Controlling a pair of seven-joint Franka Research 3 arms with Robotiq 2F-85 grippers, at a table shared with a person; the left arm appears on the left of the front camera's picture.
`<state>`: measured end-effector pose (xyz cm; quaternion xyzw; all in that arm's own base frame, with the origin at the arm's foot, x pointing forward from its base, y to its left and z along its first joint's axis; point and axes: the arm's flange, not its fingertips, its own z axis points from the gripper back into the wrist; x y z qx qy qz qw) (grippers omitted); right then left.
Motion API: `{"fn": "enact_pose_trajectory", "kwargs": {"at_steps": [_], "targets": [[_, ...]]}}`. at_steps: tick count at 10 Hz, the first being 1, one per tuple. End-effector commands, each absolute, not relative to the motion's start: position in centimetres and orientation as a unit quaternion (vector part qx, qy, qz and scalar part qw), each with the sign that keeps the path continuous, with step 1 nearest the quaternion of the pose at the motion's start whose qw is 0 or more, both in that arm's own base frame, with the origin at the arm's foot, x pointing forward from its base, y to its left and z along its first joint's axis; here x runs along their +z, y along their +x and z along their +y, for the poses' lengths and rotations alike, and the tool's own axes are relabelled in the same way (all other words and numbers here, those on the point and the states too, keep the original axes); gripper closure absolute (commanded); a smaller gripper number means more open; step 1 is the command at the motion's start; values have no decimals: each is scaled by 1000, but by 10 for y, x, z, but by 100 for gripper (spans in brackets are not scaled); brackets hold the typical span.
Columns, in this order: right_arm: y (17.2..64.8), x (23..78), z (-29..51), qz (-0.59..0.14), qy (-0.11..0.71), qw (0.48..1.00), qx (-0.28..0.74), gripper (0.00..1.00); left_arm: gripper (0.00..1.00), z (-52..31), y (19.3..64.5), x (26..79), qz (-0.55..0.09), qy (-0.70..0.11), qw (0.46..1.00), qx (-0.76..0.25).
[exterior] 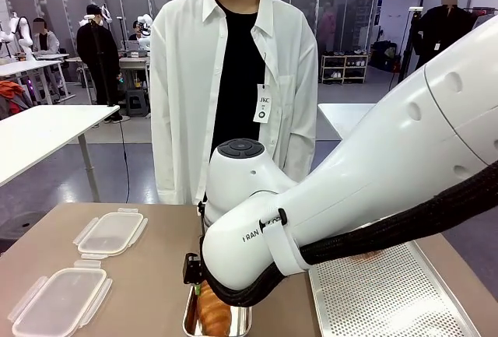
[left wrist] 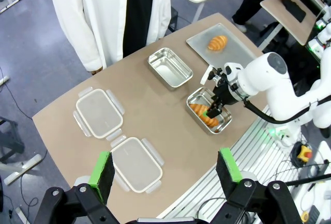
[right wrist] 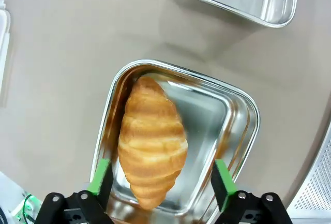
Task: Place the bread into the airtight container.
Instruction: Pick up a Butter Roll and place it into an empty Airtight Container.
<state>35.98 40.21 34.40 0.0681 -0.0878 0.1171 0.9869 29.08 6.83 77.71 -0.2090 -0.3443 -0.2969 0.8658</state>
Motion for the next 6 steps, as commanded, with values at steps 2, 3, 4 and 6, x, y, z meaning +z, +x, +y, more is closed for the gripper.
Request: {"fn": "enact_pose_trajectory", "kwargs": {"at_steps": [2,3,4,6], "targets": [[360,344,402,-88,68,987,117,0,0,68,290,778,-345,-210,864,-301],[360,344,402,-88,68,987,117,0,0,68,290,778,-345,-210,864,-301],[360,344,402,-88,68,987,117,0,0,68,290,778,-345,-210,864,-301],[360,344,402,-88,68,987,117,0,0,68,290,778,-345,-210,864,-301]]}}
